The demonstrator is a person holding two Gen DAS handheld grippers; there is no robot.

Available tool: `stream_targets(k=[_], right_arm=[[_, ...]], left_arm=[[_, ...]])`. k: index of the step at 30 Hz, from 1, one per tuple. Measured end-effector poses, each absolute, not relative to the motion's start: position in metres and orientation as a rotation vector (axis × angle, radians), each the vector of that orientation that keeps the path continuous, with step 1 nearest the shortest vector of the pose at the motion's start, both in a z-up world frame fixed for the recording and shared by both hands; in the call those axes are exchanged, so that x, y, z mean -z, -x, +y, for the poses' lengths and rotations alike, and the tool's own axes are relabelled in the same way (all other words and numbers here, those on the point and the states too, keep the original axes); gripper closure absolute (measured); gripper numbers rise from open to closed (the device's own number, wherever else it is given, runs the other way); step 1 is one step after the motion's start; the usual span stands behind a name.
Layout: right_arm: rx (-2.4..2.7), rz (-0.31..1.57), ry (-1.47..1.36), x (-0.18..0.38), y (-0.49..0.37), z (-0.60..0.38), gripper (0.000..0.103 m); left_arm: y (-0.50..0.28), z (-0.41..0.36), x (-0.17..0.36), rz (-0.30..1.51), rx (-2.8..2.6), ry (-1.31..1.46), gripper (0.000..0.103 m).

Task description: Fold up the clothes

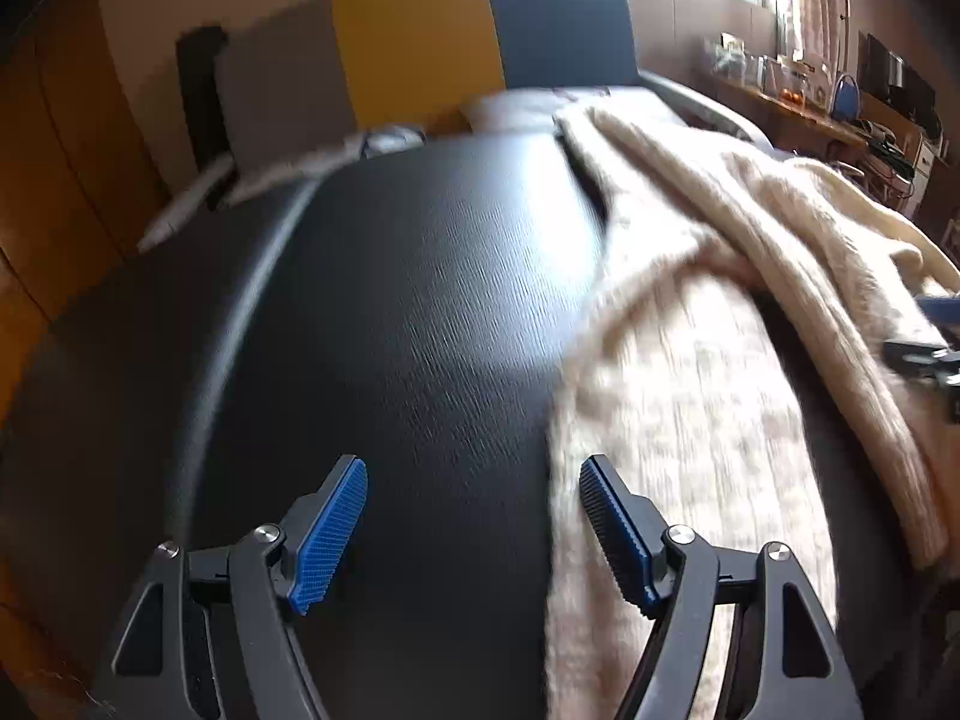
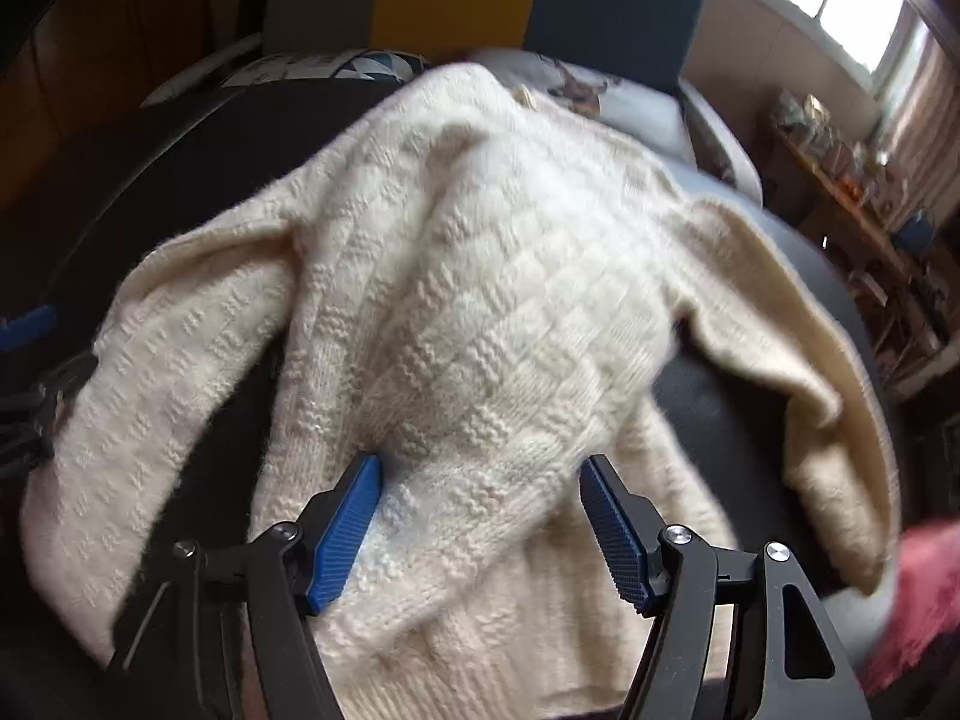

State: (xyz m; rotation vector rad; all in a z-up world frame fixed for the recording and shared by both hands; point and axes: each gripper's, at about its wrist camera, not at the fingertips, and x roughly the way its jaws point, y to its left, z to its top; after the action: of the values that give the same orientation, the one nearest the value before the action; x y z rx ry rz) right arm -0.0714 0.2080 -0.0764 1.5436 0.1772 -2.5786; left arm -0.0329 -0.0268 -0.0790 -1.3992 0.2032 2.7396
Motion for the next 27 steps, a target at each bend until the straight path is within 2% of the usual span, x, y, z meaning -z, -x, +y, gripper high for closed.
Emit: stream_targets(k=[4,5,6,8,14,17,20,25,27], right_arm=[[2.547,-0.048,-1.589,0.084,0.077,0.225,0.029],[2.545,-0.077,-1.589,0.086,0.076,0.227,0.027],[2.545,-0.102,-1.587,0.086,0.075,0.229,0.027],[2.549,-0.116,-1.575,0.088,0.070,0.228,0.027],[2.570,-0.125,-1.561,0.090,0.066,0.232,0.026],[2.583,-0.124,-1.555,0.090,0.067,0.226,0.026],[2.596,-0.130,-1.555,0.088,0.064,0.224,0.025],[2.607,-0.146,-1.563,0.087,0.060,0.224,0.025],[2.605,-0.148,-1.566,0.087,0.061,0.225,0.025]], left_arm=[[0.032,-0.031,0.081,0.002,-2.704,1.432,0.028],[0.033,-0.029,0.080,-0.013,-2.680,1.432,0.035],[0.033,-0.025,0.078,0.008,-2.647,1.424,0.047],[0.033,-0.019,0.075,-0.001,-2.595,1.404,0.056],[0.037,-0.014,0.074,-0.117,-2.498,1.389,0.051],[0.029,0.004,0.076,0.052,-2.518,1.345,0.053],[0.022,0.020,0.075,0.160,-2.481,1.298,0.090],[0.029,0.024,0.068,0.258,-2.454,1.316,0.094],[0.034,0.021,0.058,0.381,-2.481,1.291,0.094]])
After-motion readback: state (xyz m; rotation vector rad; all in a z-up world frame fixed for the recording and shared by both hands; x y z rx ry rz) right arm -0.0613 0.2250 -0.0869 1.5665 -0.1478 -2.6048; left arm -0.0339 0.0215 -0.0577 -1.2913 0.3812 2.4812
